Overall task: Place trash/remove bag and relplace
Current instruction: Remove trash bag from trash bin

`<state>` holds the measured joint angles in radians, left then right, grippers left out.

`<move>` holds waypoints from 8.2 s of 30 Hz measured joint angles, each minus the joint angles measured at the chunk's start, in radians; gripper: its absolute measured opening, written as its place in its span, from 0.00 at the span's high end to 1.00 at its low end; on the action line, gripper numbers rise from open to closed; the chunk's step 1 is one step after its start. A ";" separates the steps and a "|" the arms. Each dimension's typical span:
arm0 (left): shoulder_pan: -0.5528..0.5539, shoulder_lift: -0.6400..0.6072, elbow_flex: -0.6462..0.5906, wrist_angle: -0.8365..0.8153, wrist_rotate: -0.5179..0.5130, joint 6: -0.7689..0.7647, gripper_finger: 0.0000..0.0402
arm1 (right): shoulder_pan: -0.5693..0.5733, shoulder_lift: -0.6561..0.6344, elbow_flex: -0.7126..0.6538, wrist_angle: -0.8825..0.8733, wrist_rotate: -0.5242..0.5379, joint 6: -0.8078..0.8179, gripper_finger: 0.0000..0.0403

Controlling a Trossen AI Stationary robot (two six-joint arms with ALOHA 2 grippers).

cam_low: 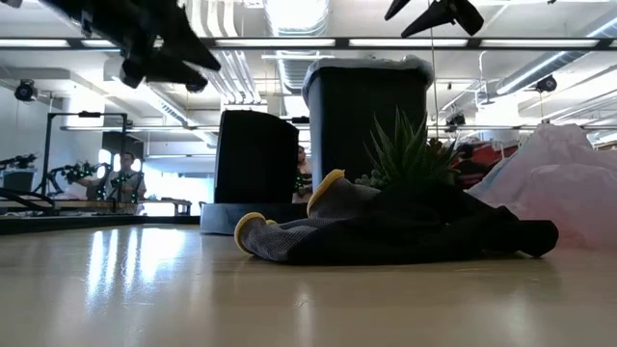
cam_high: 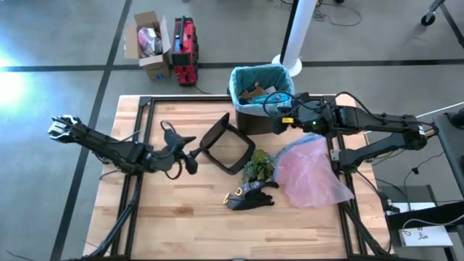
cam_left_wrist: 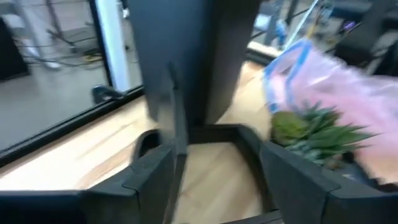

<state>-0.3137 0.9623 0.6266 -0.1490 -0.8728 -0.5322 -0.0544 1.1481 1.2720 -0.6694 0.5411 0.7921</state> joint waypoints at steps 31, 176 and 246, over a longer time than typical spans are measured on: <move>0.160 0.092 0.001 -0.279 0.141 -0.029 0.92 | 0.017 -0.028 0.195 -0.352 0.302 0.000 0.54; -0.110 0.259 -0.152 1.162 -0.247 -0.436 0.53 | 0.107 0.059 0.185 -0.006 -0.532 -0.339 0.54; -0.021 0.187 0.065 -0.975 0.626 -0.604 0.76 | 0.108 0.066 0.184 -0.006 -0.408 -0.269 0.54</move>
<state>-0.3344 1.1495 0.6919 -1.1237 -0.2468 -1.1366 0.0536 1.2140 1.4559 -0.6758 0.1329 0.5228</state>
